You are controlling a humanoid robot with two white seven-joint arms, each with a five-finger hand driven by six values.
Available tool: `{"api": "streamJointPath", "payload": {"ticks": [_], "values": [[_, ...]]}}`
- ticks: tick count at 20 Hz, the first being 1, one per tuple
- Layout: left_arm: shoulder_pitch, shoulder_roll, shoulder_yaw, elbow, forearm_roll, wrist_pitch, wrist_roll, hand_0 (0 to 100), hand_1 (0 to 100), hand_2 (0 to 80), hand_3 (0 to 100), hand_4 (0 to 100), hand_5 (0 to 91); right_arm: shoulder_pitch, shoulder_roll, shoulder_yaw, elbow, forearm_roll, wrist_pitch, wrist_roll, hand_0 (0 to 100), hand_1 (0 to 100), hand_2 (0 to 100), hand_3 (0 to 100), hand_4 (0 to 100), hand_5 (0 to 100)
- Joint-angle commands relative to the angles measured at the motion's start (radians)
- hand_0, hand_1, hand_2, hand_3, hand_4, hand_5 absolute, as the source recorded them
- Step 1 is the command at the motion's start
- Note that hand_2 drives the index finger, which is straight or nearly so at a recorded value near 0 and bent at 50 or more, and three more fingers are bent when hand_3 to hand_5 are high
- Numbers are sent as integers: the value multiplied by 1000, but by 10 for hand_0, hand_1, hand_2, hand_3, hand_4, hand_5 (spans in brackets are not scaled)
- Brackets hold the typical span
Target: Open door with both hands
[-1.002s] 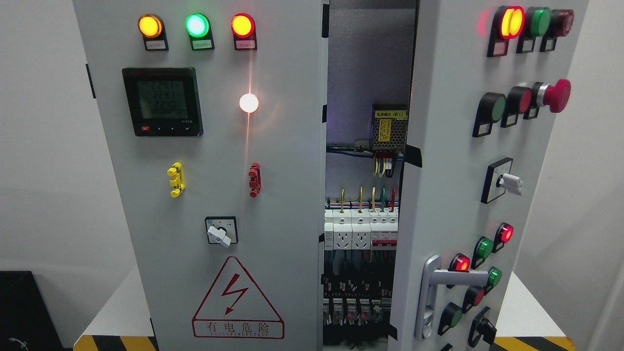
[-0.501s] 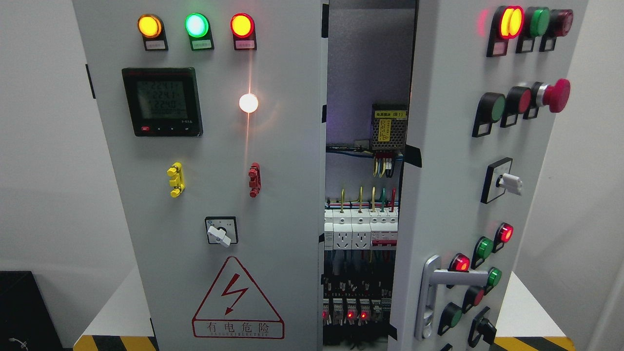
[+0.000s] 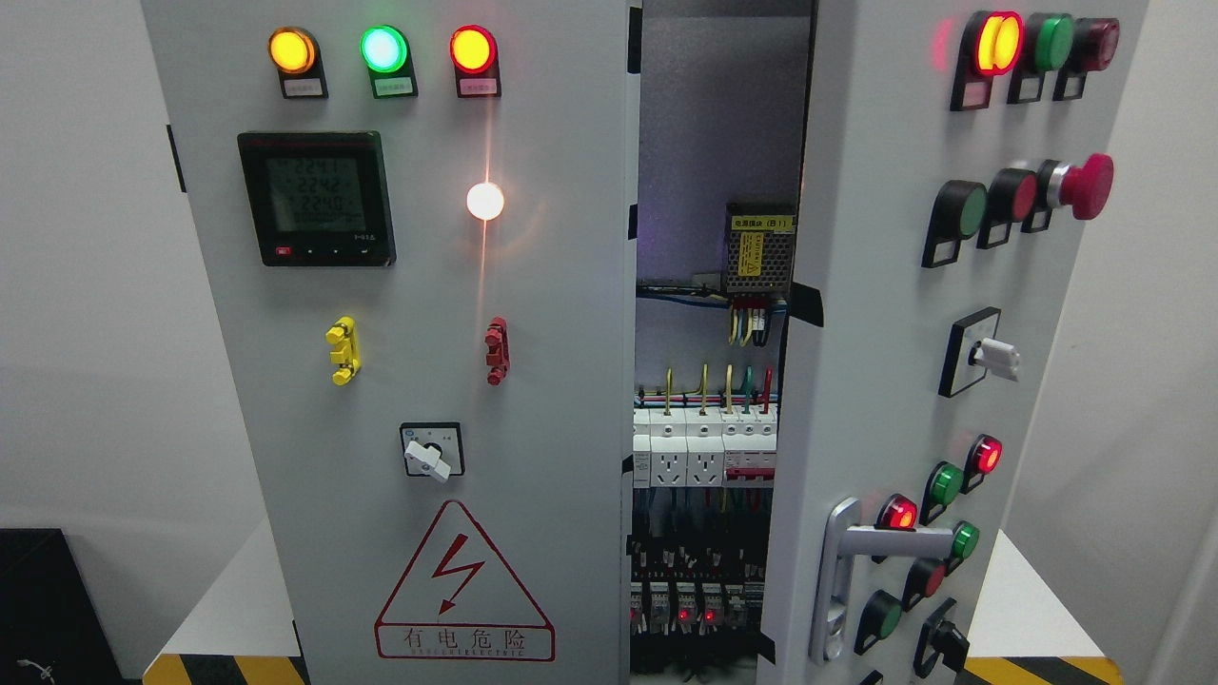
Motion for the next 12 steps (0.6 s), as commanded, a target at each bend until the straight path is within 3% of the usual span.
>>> {"api": "streamJointPath", "payload": {"ticks": [1, 6, 12], "values": [[-128, 115, -14, -242, 33, 3, 0, 0, 0, 0, 0, 0, 0, 0, 0, 0, 0, 0, -1, 0, 0, 0, 0, 0, 0, 0], [-231, 157, -60, -291, 47, 2, 0, 0, 0, 0, 0, 0, 0, 0, 0, 0, 0, 0, -1, 0, 0, 0, 0, 0, 0, 0], [-410, 204, -88, -297, 169, 5, 0, 0, 0, 0, 0, 0, 0, 0, 0, 0, 0, 0, -1, 0, 0, 0, 0, 0, 0, 0]]}}
